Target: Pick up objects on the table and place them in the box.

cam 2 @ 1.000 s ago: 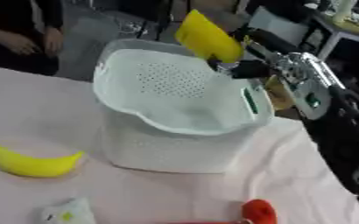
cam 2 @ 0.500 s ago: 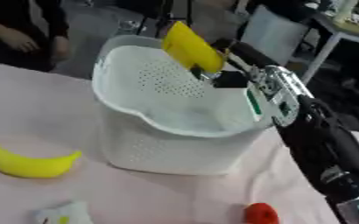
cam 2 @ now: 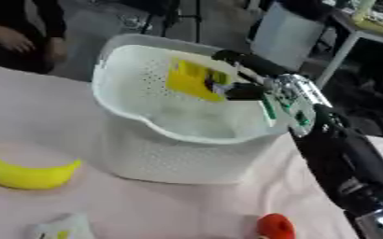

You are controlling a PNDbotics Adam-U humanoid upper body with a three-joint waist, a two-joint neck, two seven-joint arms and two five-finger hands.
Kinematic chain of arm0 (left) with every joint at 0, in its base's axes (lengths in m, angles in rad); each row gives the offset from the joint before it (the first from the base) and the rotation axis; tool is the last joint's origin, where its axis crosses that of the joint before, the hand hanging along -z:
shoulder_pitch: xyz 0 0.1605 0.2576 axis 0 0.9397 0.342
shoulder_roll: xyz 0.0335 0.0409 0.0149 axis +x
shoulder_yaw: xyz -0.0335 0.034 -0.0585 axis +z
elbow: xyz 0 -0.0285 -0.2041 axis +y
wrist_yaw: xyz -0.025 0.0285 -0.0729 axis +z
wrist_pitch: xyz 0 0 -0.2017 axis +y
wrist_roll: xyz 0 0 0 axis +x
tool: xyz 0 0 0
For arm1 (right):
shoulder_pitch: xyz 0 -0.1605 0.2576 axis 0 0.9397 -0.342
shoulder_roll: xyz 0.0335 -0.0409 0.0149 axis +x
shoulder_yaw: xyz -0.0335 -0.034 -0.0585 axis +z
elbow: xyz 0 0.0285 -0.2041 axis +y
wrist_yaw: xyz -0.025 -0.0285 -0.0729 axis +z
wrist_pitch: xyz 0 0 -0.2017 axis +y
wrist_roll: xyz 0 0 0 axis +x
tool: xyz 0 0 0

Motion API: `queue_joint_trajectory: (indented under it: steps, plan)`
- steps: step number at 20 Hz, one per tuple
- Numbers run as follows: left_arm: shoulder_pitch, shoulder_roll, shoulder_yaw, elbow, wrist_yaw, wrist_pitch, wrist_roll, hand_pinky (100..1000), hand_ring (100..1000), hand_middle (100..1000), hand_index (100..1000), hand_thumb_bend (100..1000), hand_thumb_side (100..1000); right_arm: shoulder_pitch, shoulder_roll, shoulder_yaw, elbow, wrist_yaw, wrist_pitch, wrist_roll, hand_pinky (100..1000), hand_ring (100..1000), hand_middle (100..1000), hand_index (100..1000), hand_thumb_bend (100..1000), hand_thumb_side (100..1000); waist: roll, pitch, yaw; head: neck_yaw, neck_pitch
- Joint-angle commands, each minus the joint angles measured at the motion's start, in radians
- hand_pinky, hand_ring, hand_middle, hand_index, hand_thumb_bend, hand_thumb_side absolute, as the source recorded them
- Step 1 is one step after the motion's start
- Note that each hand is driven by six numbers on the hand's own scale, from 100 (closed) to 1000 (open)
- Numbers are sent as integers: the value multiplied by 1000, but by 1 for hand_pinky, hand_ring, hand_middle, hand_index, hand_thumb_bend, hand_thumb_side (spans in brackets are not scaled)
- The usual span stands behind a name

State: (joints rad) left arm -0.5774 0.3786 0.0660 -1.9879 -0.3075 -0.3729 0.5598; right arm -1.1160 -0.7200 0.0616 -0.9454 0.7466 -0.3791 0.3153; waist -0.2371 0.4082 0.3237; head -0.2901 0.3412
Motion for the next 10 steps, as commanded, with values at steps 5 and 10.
queue_joint_trajectory:
  steps: [5, 10]
  plan:
    - [-13, 14, 6, -12, 4, 0, 3, 692, 664, 695, 767, 100, 1000, -33, -30, -19, -25, -46, -4, 53, 1000, 1000, 1000, 1000, 252, 956, 11, -18, -7, 2, -7]
    - [-13, 16, 7, -12, 2, 0, 2, 692, 664, 695, 766, 100, 1000, -38, -33, -27, -45, -80, 7, 36, 1000, 1000, 1000, 1000, 214, 930, 11, -20, -12, 6, -10]
